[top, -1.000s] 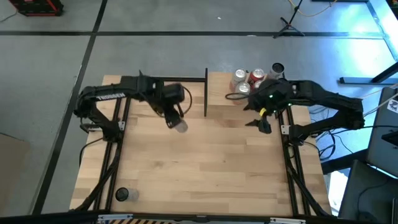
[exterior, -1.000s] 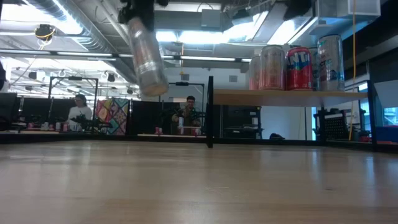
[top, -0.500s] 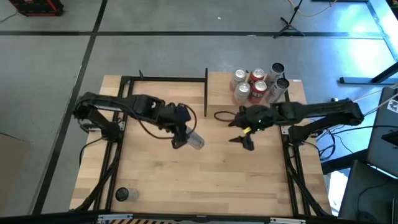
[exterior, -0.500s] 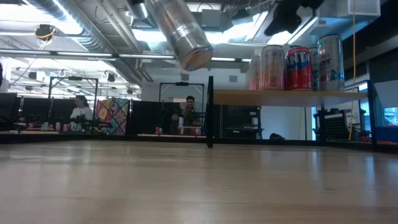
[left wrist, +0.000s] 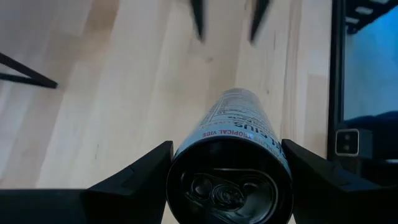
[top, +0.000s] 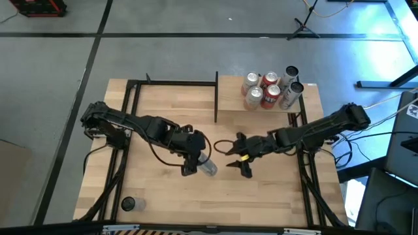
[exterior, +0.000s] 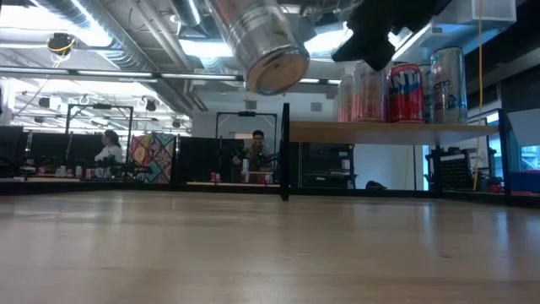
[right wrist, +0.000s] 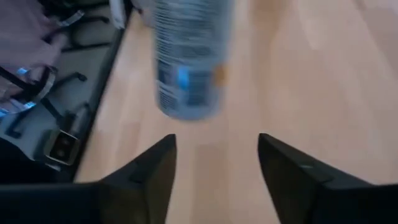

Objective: Place canned beverage on shelf
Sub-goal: Put the top white yellow soda can on the shelf

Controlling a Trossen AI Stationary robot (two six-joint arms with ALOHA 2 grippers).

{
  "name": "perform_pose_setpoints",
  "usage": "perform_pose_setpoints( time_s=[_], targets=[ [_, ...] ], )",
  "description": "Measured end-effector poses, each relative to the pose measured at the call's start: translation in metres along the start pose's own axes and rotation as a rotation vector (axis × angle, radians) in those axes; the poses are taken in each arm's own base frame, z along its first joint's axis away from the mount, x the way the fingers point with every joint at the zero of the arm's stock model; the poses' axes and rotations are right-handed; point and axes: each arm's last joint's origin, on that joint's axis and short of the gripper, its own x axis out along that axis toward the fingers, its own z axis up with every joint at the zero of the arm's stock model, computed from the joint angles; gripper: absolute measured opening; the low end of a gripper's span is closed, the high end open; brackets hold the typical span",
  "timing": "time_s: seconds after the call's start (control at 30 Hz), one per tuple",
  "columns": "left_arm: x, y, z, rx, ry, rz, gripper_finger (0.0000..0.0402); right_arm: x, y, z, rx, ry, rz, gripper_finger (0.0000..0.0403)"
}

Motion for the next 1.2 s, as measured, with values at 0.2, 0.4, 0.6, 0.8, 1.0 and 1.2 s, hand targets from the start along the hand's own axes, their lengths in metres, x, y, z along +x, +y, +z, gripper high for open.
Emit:
perform_pose_setpoints(
  time_s=[0.2,0.4,0.6,0.8,1.0,1.2],
  targets=[
    [0.0,-0.001,0.005,0.014,-0.062,0.008,0.0235,0.022,0.007,-0.002,-0.005,-0.048,0.016,0.0138],
    [0.0,-0.003,0.011,0.017,-0.139,0.023,0.0235,0.035,0.006,-0.005,0.018,-0.045,0.007,0.0095],
    [-0.001,-0.003,0.016,0.021,-0.201,0.037,0.0235,0.036,0.006,-0.002,0.022,-0.081,0.017,0.0089],
    [-0.002,-0.002,0.023,0.025,-0.268,0.049,0.0235,0.034,0.006,-0.001,0.019,-0.082,0.016,0.0091],
    [-0.01,0.011,0.032,-0.023,-0.313,0.076,0.0235,-0.01,0.012,0.021,0.004,-0.001,0.011,0.0092],
    [-0.032,0.041,0.058,-0.052,-0.396,0.13,0.0235,-0.087,0.016,0.045,-0.082,0.087,-0.068,0.0092]
  ],
)
